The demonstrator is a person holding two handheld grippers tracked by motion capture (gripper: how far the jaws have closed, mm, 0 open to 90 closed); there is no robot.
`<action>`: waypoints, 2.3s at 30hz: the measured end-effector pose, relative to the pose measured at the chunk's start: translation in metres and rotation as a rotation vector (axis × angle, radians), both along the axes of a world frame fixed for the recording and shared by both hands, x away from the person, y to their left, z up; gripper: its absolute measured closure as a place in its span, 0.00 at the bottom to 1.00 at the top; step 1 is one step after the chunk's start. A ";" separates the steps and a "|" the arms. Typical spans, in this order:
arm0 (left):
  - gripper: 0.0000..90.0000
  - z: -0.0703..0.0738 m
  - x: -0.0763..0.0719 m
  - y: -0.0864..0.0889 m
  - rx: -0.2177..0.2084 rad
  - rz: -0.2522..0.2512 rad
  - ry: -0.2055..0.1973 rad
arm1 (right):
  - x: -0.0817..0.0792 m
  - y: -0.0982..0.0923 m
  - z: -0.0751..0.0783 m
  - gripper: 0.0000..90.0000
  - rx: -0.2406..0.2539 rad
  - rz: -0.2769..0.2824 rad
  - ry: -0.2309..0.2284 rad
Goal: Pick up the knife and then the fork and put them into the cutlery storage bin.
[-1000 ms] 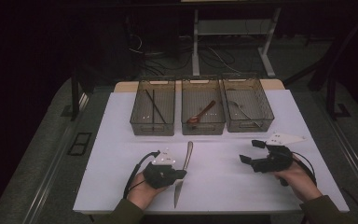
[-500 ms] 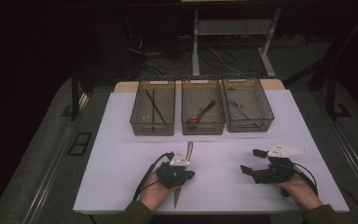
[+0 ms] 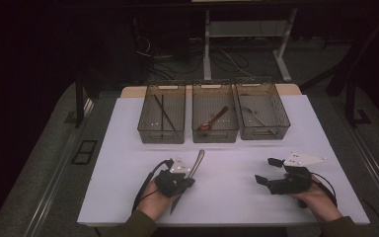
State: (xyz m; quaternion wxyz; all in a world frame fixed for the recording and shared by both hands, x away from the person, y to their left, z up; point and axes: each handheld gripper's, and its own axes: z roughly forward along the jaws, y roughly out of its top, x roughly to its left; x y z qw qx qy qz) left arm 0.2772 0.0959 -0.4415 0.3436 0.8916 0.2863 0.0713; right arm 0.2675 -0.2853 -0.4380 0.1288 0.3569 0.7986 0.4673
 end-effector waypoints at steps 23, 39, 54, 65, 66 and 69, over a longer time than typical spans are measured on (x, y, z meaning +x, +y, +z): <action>0.71 0.001 0.024 0.008 -0.084 0.154 -0.006 | 0.001 0.000 -0.001 0.19 -0.003 0.007 0.001; 0.87 -0.006 0.026 0.003 -0.031 0.134 -0.026 | 0.002 0.000 -0.001 0.19 -0.001 0.008 0.004; 0.88 -0.002 0.026 0.006 -0.025 0.079 -0.041 | 0.008 -0.002 -0.003 0.19 -0.004 0.043 0.115; 0.88 0.013 0.022 0.004 -0.050 -0.035 -0.036 | 0.013 0.006 0.005 0.19 -0.047 0.211 0.170; 0.88 0.015 0.022 0.004 -0.053 -0.056 -0.036 | 0.015 0.006 0.007 0.19 -0.043 0.223 0.177; 0.88 0.020 0.020 0.000 -0.066 -0.103 -0.038 | 0.023 0.007 0.012 0.19 -0.034 0.255 0.195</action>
